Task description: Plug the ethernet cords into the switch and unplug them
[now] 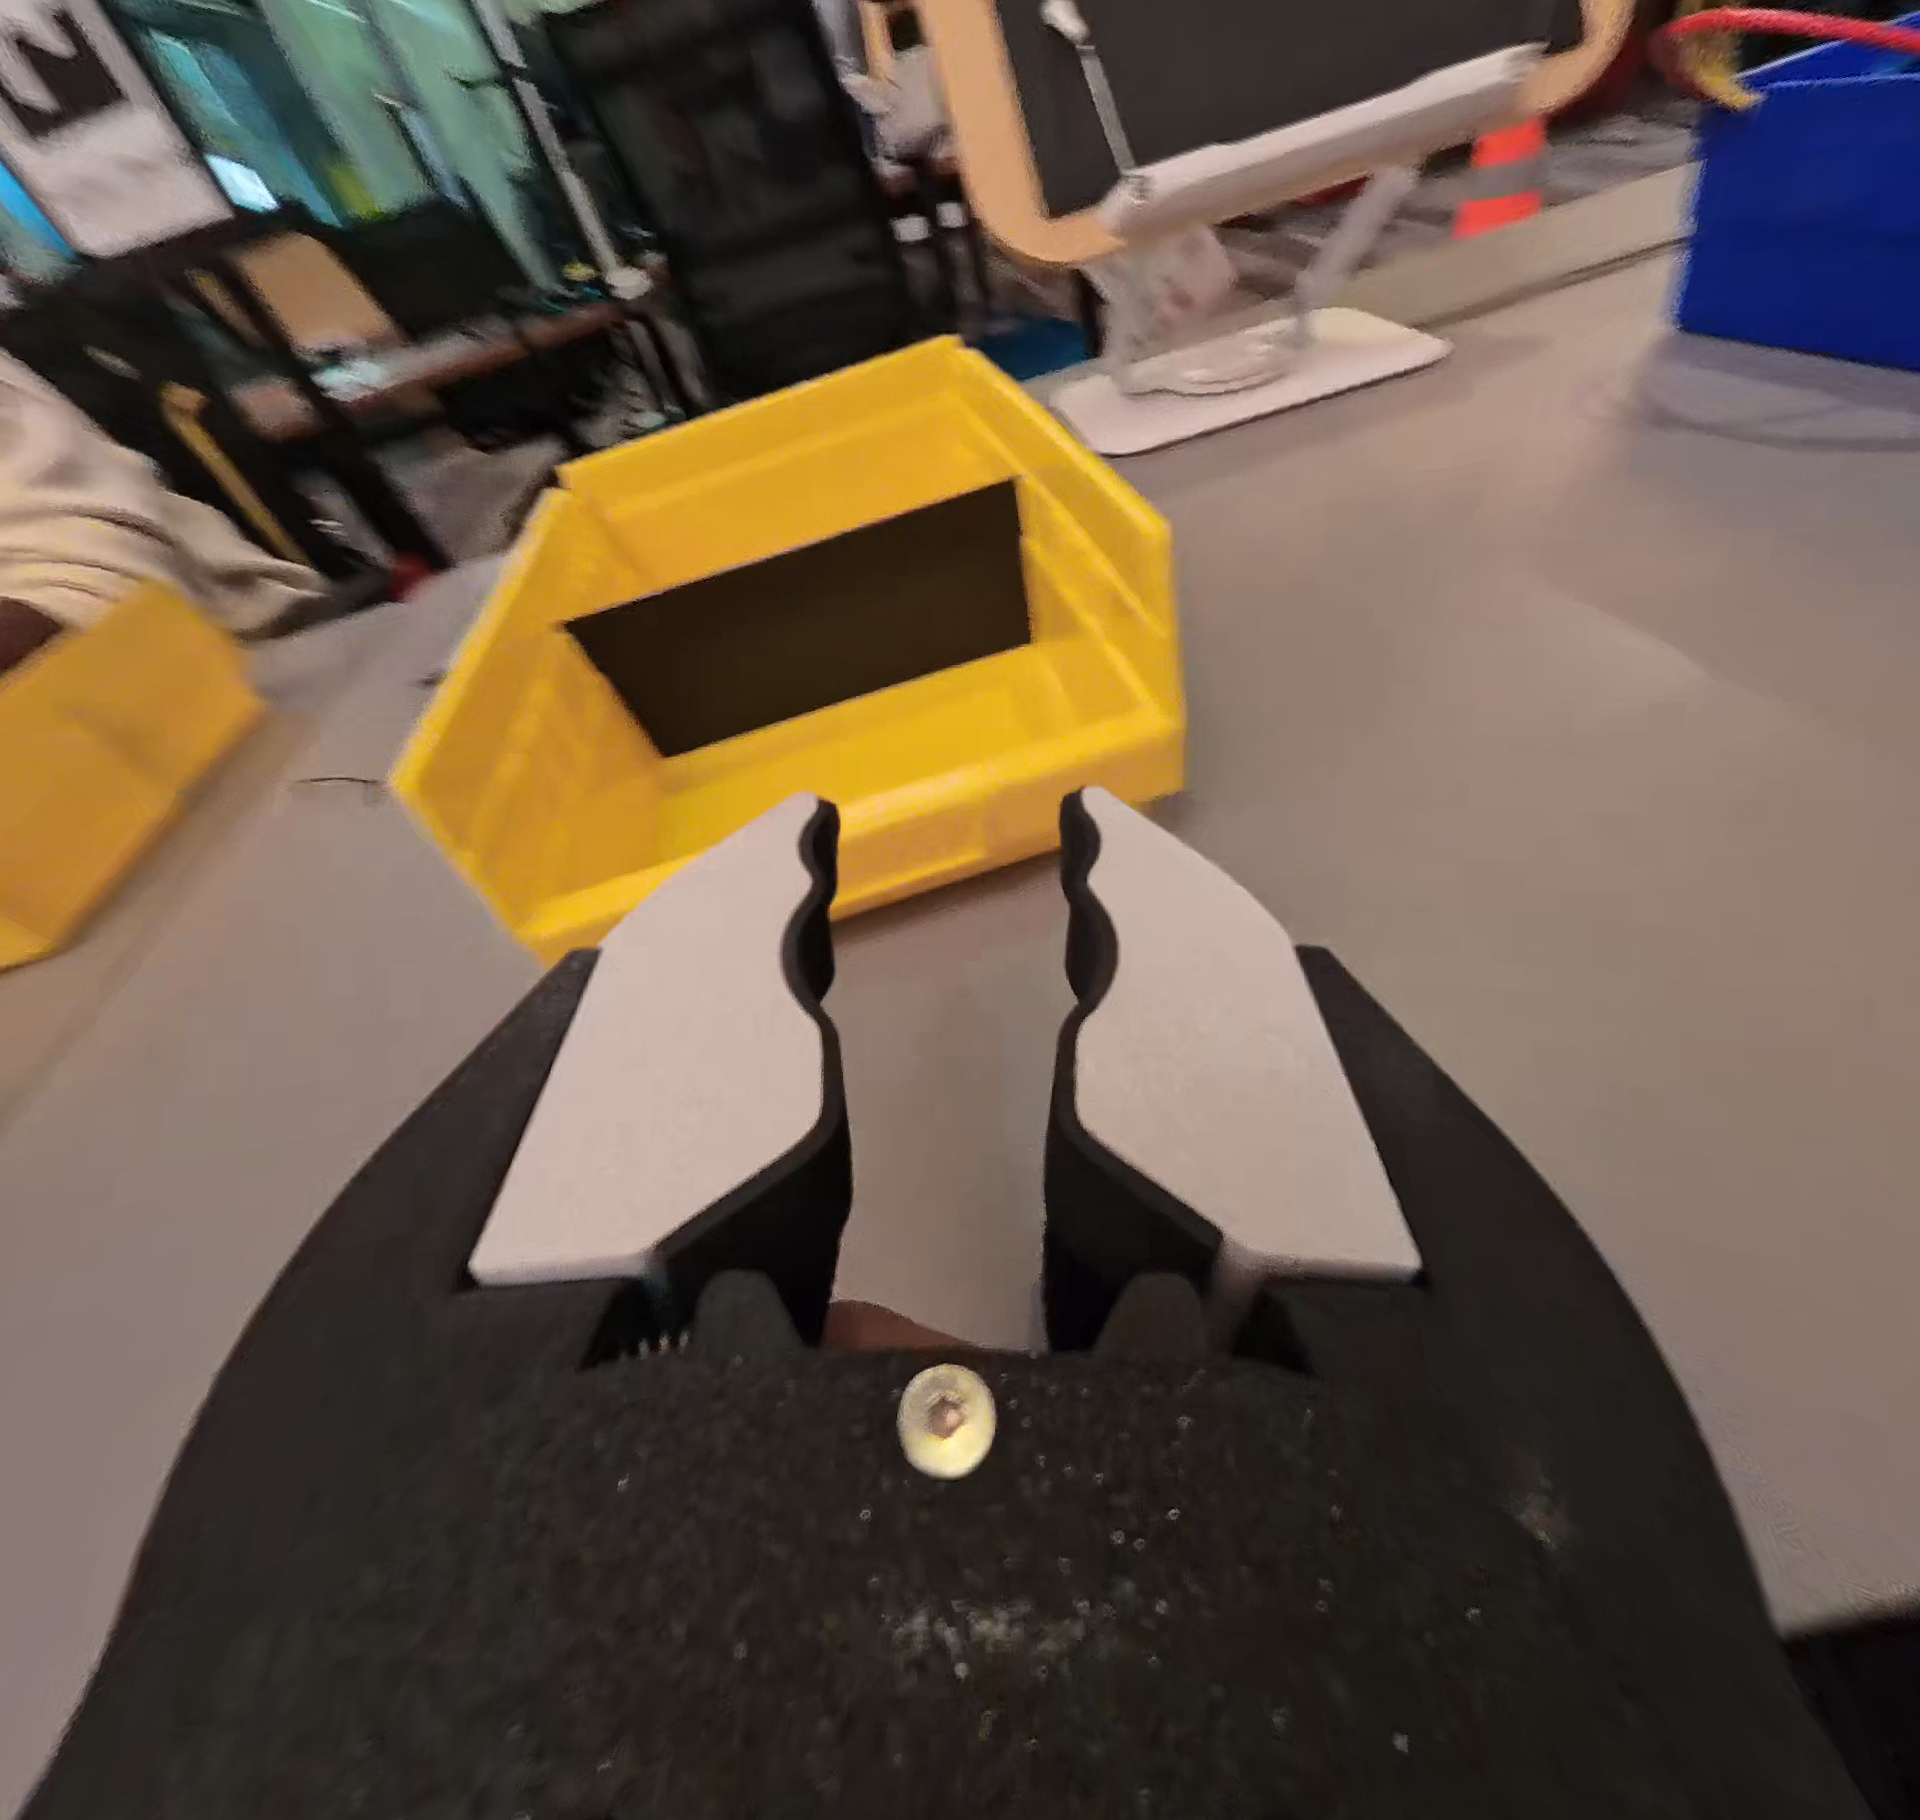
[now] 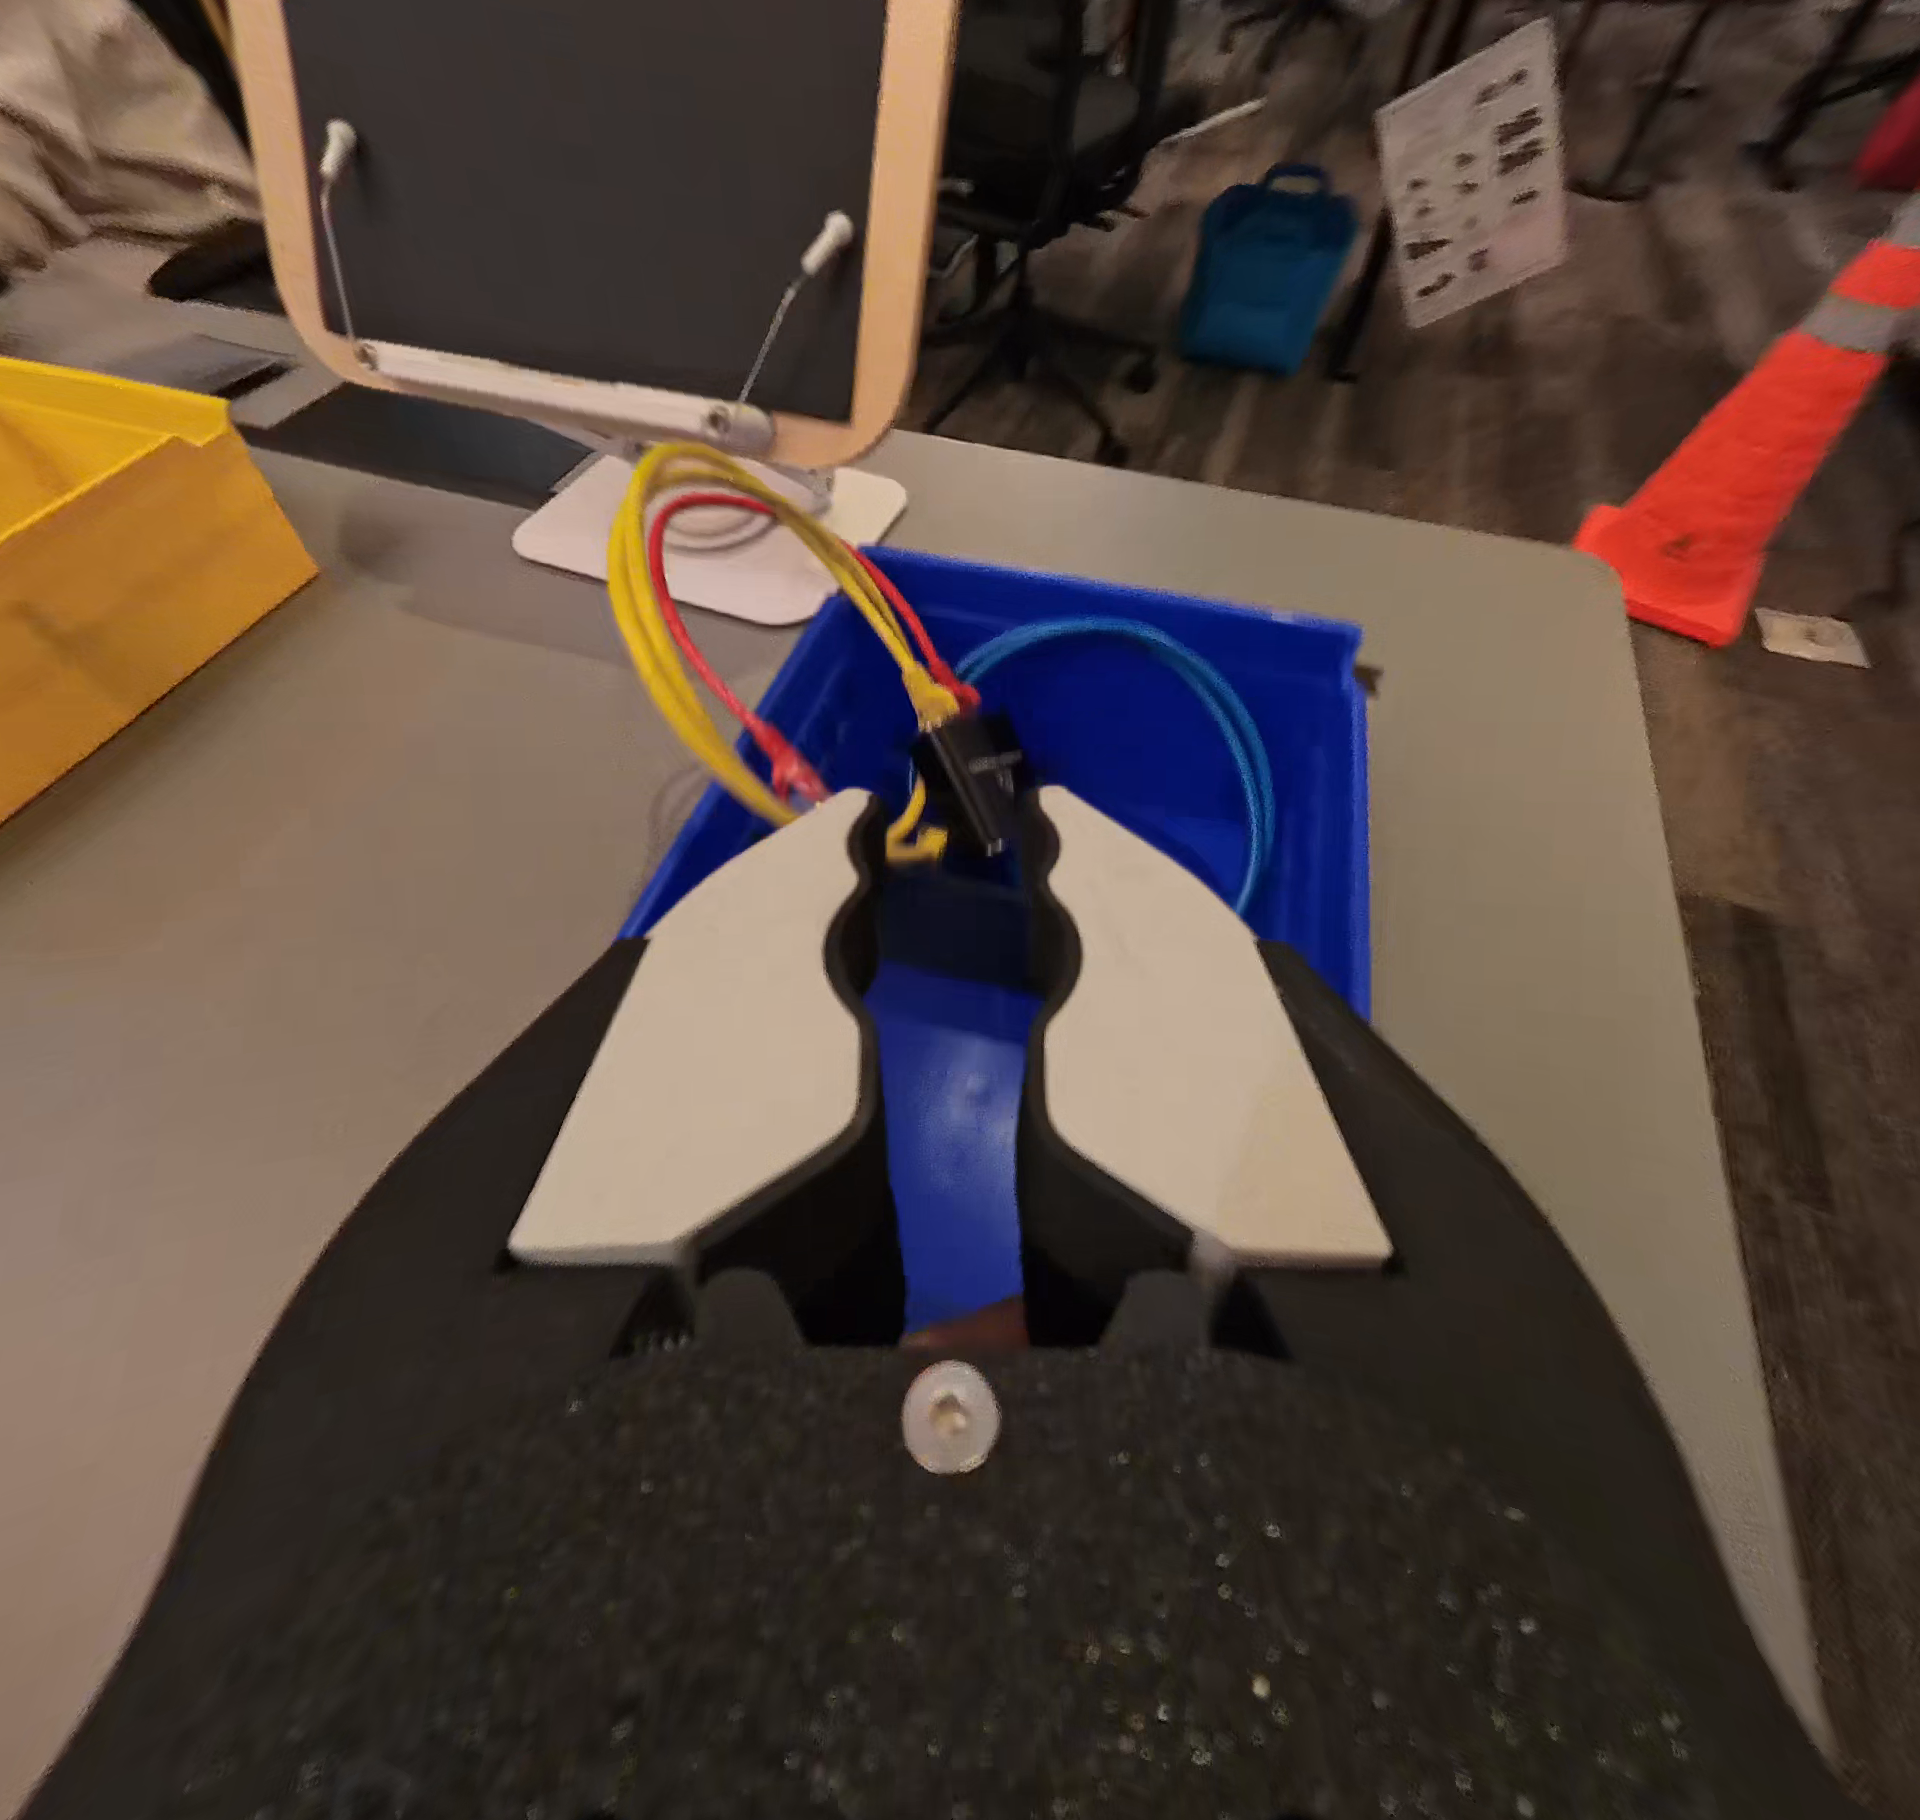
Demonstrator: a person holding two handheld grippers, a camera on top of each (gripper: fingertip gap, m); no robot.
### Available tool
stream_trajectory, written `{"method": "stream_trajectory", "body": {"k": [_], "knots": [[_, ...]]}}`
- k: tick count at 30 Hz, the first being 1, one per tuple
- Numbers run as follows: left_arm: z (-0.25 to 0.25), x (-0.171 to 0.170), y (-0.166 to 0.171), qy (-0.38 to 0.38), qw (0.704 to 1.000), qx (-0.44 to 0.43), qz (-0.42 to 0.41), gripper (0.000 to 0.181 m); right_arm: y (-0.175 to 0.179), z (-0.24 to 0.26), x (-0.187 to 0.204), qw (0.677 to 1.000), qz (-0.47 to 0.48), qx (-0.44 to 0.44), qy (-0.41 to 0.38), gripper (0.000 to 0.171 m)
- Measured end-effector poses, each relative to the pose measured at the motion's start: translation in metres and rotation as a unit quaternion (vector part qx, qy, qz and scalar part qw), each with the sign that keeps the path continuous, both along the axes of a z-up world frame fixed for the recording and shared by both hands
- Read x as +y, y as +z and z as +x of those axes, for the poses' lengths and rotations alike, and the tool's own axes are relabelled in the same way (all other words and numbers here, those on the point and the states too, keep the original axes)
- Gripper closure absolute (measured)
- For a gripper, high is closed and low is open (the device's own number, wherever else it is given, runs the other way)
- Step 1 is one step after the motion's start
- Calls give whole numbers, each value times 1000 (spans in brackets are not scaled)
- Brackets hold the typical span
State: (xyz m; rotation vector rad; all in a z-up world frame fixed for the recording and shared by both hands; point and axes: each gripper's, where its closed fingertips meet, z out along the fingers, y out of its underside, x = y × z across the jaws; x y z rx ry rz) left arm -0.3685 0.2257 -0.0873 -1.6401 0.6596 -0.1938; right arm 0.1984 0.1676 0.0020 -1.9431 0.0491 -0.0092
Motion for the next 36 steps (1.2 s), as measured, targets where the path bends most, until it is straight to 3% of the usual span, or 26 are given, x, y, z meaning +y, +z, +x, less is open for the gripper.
{"method": "stream_trajectory", "body": {"k": [3, 7, 9, 17, 23, 36], "knots": [[-18, 11, 1, 47, 999, 2, 1, 140, -38, -14, -42, 997, 25, 42, -54, 147], [-19, 14, -13, 41, 996, -40, -73, 140, -97, -35, -81, 992, 26, 63, -102, 146], [-17, 14, -17, 30, 994, -50, -96, 141, -114, -47, -88, 995, 6, 47, -86, 144], [-18, 18, -39, 24, 985, -45, -163, 147, -114, -50, -87, 991, 42, 103, -73, 143], [-20, 23, -42, 28, 982, -58, -178, 150, -122, -43, -92, 995, 18, 34, -92, 143], [-18, 25, -48, 27, 979, -59, -192, 151, -126, -43, -91, 996, 5, 18, -90, 143]]}}
